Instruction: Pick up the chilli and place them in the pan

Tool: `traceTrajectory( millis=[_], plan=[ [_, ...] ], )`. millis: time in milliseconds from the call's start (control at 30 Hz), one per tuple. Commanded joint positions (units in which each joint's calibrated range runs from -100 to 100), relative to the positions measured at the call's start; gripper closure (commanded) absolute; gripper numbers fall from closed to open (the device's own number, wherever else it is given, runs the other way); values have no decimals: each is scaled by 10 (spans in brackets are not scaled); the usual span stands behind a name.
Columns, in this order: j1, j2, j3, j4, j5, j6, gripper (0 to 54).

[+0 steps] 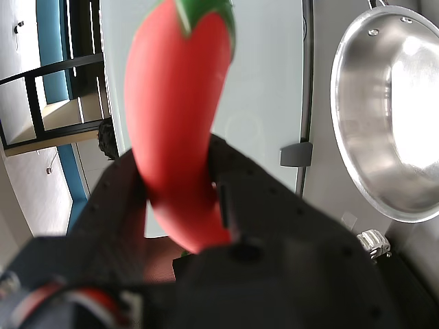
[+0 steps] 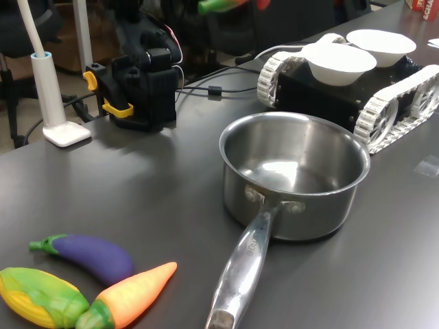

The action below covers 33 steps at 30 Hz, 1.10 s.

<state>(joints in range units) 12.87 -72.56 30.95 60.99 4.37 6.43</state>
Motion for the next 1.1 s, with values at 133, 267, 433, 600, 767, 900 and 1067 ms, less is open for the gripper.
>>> traceTrajectory(
  millis=[133, 267, 433, 600, 767, 900, 1067],
  plan=[
    [-89, -17, 54, -86, -9, 38, 536],
    [-94, 5, 67, -106, -13, 41, 536],
    [-99, 37, 80, -128, -13, 41, 536],
    [-112, 71, 84, -142, -19, 41, 536],
    [-116, 107, 92, -164, -23, 40, 536],
    [-114, 125, 118, -185, -30, 40, 536],
    [-110, 144, 153, -227, -24, 39, 536]
  ],
)
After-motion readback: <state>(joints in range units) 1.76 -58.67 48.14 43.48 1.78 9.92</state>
